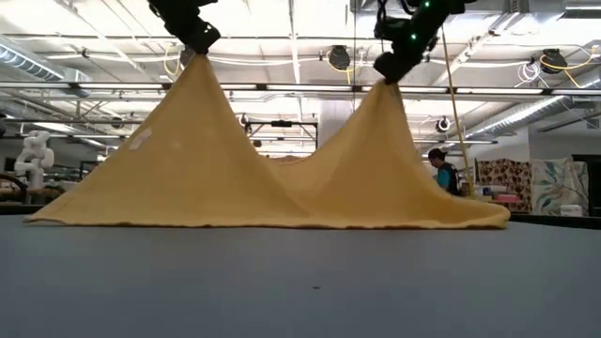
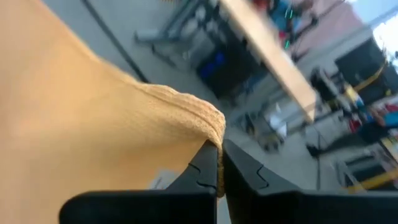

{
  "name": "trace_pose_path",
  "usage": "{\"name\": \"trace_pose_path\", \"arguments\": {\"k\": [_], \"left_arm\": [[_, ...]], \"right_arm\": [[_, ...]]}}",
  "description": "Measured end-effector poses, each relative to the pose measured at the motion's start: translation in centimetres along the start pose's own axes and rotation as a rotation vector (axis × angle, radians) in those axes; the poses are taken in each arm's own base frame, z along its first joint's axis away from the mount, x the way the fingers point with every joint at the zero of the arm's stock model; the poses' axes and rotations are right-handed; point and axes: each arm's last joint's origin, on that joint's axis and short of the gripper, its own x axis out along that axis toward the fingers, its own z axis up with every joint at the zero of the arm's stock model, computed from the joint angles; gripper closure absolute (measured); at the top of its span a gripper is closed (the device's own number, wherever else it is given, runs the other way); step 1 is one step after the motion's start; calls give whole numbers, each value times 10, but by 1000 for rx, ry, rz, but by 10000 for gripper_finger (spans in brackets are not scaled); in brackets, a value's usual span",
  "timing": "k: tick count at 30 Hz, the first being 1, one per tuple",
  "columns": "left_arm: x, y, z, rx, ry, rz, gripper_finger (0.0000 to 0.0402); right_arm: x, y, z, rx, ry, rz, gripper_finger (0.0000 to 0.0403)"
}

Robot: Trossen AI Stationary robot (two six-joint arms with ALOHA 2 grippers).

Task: Roll towel into tight, uniform cylinder
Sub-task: Fold the orange microfiber cloth

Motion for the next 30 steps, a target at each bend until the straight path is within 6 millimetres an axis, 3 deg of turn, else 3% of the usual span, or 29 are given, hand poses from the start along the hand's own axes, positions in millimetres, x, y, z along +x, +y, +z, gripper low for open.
{"name": "trace_pose_path", "arguments": {"k": [5,10,14,23,30], "left_arm": [[0,-2,-2,0,10,-25,400],[-1,-5,-10,-6,69,-51,400],[-1,-7,-16,-39,113,-70,400],[-2,-9,-16,-117,102,-148,400],[-9,-13,-10,-317,55,-401,400]], "right_arm": [[5,-5,-10,19,93,-53,401],[16,-17,-11,60,74,-69,401],[25,-21,-18,120,81,31,401],[23,-12,-32,360,198,224,401],[14,0,-33,544,276,395,401]]}}
